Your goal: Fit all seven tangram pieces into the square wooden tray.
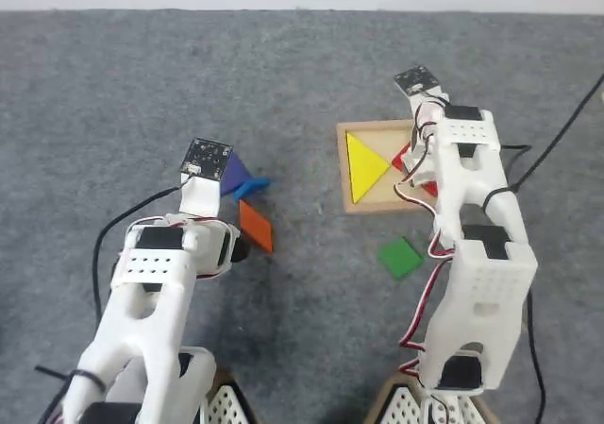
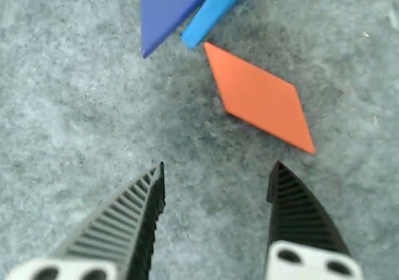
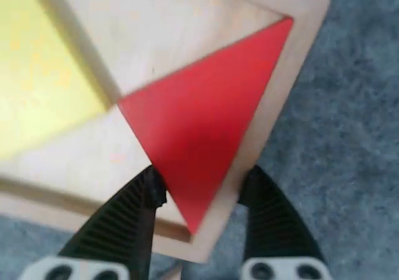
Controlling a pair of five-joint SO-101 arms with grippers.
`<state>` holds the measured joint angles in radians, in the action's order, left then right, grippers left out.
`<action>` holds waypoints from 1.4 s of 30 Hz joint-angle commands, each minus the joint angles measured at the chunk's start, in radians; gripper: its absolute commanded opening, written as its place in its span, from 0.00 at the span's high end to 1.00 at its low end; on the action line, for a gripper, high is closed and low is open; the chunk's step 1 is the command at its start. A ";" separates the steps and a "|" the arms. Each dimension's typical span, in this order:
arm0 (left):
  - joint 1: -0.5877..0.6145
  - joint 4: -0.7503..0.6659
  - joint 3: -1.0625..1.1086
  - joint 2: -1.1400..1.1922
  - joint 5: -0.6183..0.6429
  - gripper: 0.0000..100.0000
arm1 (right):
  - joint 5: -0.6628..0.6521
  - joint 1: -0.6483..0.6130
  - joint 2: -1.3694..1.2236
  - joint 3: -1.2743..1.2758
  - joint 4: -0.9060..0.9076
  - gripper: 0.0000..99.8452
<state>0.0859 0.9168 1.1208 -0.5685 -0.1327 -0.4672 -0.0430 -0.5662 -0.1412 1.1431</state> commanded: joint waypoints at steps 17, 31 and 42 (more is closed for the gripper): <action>-0.006 -0.023 -0.005 -0.032 -0.005 0.74 | -0.028 -0.303 0.401 0.505 -0.082 0.99; -0.006 -0.023 -0.005 -0.032 -0.005 0.74 | 0.135 -0.440 0.403 0.258 -0.005 0.71; -0.006 -0.023 -0.005 -0.032 -0.005 0.74 | 0.336 -0.437 0.010 -0.140 -0.010 0.70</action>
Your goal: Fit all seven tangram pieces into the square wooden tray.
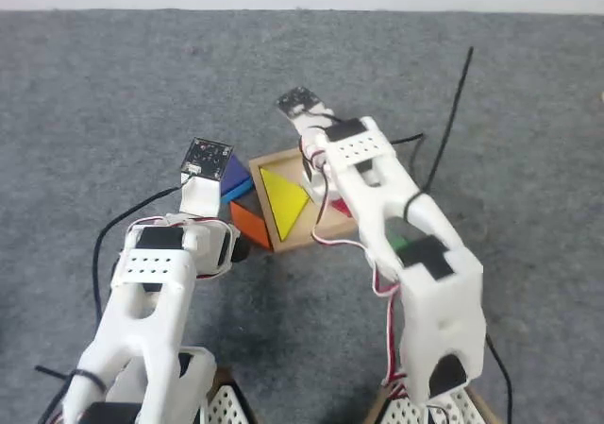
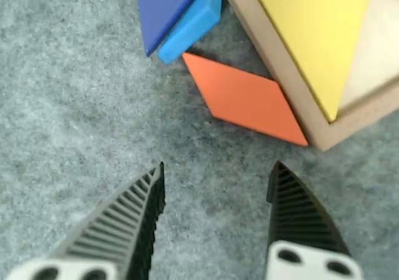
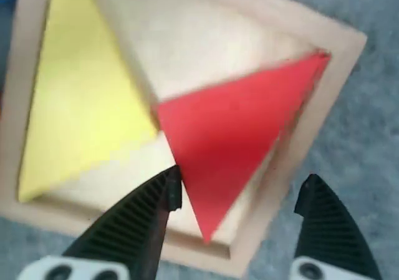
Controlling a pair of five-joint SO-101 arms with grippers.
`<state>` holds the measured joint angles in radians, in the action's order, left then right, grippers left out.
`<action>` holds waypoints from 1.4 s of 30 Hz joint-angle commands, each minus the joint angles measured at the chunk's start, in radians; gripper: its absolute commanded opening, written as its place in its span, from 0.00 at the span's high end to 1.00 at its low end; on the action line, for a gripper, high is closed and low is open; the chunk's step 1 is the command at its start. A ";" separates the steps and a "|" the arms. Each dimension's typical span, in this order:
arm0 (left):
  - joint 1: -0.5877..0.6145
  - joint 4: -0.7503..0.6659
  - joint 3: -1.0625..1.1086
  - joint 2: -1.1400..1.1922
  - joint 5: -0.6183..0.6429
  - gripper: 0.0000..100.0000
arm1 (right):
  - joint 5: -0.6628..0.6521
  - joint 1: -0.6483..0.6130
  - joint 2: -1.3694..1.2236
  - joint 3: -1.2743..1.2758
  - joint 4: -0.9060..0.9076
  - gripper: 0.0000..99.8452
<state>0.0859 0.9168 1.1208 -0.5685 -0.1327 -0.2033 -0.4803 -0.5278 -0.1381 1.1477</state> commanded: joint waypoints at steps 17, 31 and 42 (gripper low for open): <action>-0.006 -0.023 -0.005 -0.032 -0.009 0.74 | 0.463 -0.022 -0.148 -0.316 0.002 0.71; -0.008 -0.081 0.028 -0.032 -0.009 0.74 | 0.686 -0.048 -0.159 -0.328 -0.062 0.71; -0.008 -0.081 0.031 -0.038 -0.005 0.74 | 0.704 -0.045 -0.234 -0.341 -0.082 0.70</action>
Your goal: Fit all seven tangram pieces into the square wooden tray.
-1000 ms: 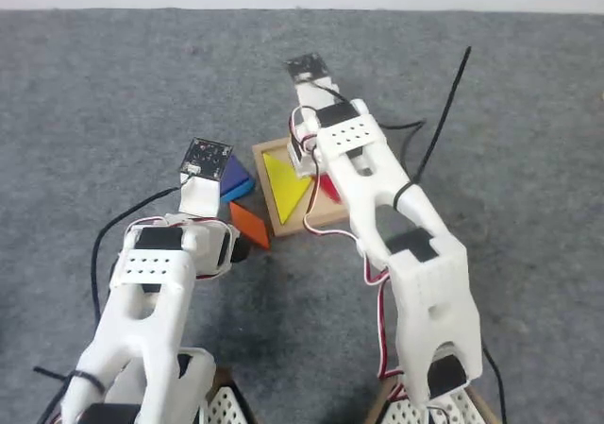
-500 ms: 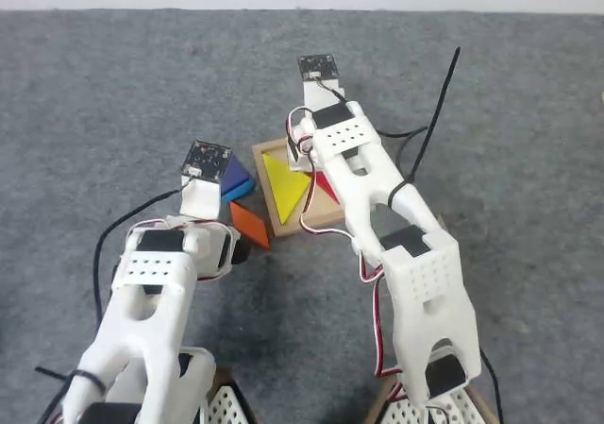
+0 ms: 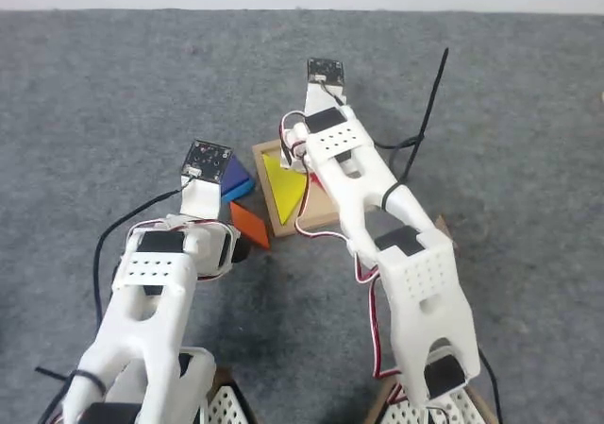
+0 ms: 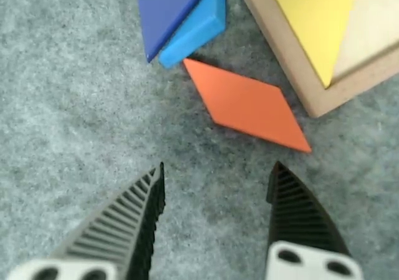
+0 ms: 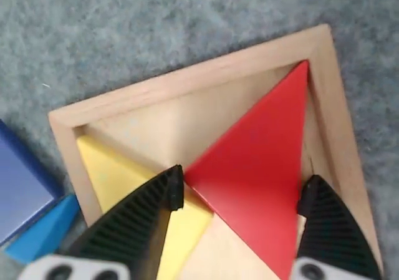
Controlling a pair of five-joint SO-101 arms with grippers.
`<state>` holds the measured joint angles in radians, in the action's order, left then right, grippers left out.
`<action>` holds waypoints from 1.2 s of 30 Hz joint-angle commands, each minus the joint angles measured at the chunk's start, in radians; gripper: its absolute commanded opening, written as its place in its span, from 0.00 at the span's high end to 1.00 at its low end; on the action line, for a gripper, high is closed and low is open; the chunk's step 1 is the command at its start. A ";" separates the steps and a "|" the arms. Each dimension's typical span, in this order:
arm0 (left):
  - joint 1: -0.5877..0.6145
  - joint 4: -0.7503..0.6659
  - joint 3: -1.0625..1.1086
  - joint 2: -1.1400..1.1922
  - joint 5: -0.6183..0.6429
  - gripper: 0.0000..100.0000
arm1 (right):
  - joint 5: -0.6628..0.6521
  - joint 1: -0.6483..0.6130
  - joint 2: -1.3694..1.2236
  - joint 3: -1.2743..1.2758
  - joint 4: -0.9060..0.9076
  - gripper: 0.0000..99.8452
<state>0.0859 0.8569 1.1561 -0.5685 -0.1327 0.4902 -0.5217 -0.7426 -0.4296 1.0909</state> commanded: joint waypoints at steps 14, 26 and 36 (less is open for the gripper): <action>-0.006 -0.021 -0.004 -0.040 -0.005 0.74 | 0.012 0.008 -0.156 -0.272 0.139 0.71; -0.002 -0.021 -0.004 -0.041 -0.005 0.74 | -0.012 0.021 -0.298 -0.520 0.297 0.79; -0.002 -0.023 -0.004 -0.041 -0.005 0.74 | -0.029 0.021 -0.349 -0.718 0.444 0.81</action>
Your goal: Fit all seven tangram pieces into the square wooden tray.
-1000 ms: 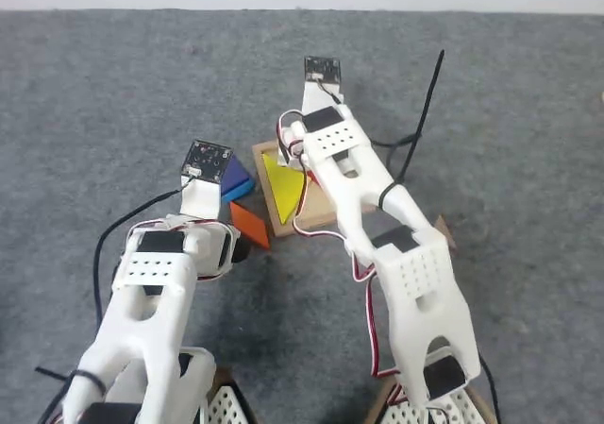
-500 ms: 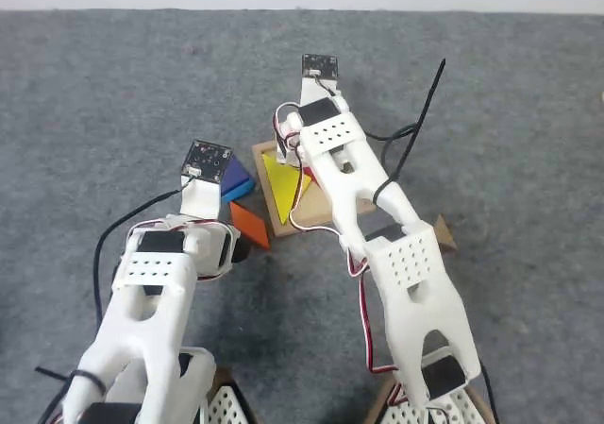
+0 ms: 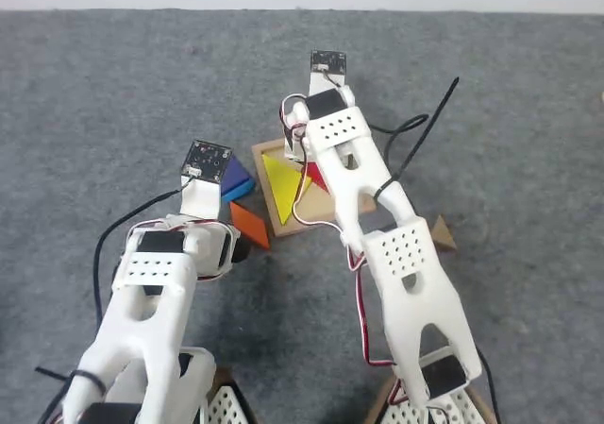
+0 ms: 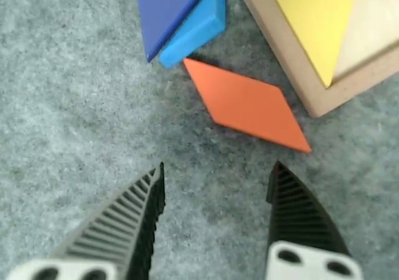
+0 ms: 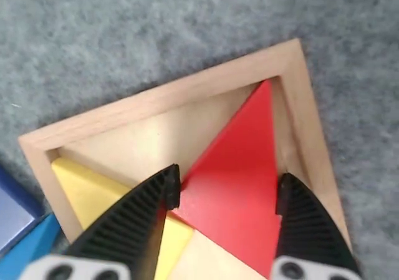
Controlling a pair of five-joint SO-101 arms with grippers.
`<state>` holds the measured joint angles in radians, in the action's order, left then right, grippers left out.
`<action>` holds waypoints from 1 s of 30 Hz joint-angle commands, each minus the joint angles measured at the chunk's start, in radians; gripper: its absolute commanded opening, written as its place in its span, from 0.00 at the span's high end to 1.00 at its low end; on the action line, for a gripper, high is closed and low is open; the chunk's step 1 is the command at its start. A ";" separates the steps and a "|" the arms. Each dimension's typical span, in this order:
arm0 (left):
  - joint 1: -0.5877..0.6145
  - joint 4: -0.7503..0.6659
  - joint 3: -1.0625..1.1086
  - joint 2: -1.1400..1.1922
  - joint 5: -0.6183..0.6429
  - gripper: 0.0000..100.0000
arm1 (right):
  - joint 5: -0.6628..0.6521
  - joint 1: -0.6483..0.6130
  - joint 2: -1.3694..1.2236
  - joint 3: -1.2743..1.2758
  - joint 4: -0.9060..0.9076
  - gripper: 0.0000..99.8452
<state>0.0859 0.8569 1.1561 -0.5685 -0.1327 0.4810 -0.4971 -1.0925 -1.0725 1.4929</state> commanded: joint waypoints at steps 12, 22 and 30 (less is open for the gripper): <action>0.000 -0.025 -0.004 -0.041 -0.005 0.74 | -0.127 -0.012 -0.007 -0.382 0.292 0.88; 0.000 -0.025 -0.005 -0.041 -0.006 0.74 | -0.258 -0.059 -0.068 -0.384 0.294 0.82; 0.002 -0.025 -0.005 -0.041 -0.009 0.74 | -0.269 -0.073 -0.108 -0.417 0.298 0.69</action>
<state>0.0859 0.8569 1.1561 -0.5685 -0.1327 0.2309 -0.5662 -1.2121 -1.4377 1.7507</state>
